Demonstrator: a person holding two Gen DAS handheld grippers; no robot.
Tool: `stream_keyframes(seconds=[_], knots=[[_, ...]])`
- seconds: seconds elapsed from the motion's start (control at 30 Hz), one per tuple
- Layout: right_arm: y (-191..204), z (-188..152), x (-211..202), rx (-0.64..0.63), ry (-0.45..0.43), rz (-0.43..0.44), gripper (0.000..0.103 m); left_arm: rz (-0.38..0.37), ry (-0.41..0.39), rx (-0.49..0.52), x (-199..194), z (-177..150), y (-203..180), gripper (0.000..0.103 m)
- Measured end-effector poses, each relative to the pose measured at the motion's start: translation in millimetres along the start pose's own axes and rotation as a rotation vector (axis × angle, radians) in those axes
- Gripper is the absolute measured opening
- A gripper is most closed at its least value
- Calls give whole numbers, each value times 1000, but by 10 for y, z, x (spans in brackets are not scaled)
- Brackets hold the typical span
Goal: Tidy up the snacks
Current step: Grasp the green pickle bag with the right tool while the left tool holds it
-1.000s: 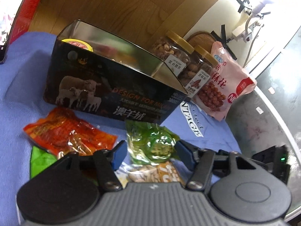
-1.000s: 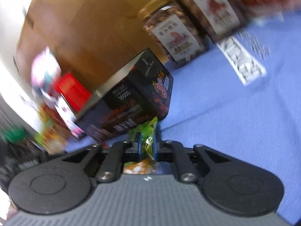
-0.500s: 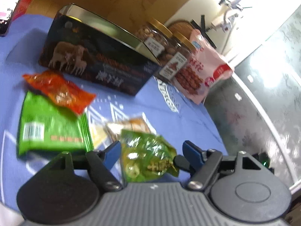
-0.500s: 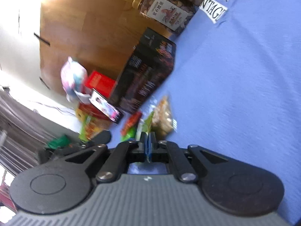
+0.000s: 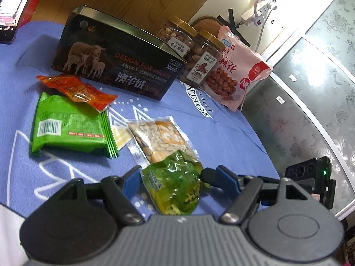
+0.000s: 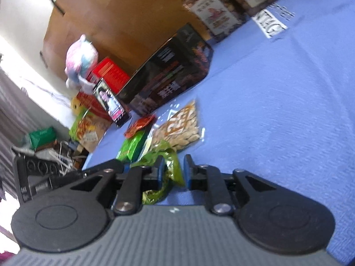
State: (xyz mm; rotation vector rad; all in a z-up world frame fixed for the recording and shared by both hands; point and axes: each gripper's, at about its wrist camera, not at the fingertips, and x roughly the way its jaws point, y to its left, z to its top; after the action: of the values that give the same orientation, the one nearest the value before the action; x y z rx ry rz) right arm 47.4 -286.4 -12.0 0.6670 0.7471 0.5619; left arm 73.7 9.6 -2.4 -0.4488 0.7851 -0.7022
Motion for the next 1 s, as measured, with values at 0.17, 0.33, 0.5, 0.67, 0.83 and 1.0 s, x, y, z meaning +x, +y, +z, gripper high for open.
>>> stream_keyframes(seconds=[0.17,0.33,0.5,0.67,0.83,1.0], knots=[[29,-11,-8,-34,7,24,34,-25,11,-12,-54,-57,20,74],[178,-77,6,-146,1,10,48,-25,7,-19,-53,-62,12,74],[447,-241,55,-361,-8,-72,59,-34,10,-10,-33,-81,-15,71],[614,-363,129,-518,-17,-178,56,-20,0,22,-19,-121,-68,68],[641,-399,128,-541,-49,-219,43,1,-30,27,-60,-142,-33,48],[777,-408,139,-556,-85,-182,28,8,-100,26,-232,-72,29,43]])
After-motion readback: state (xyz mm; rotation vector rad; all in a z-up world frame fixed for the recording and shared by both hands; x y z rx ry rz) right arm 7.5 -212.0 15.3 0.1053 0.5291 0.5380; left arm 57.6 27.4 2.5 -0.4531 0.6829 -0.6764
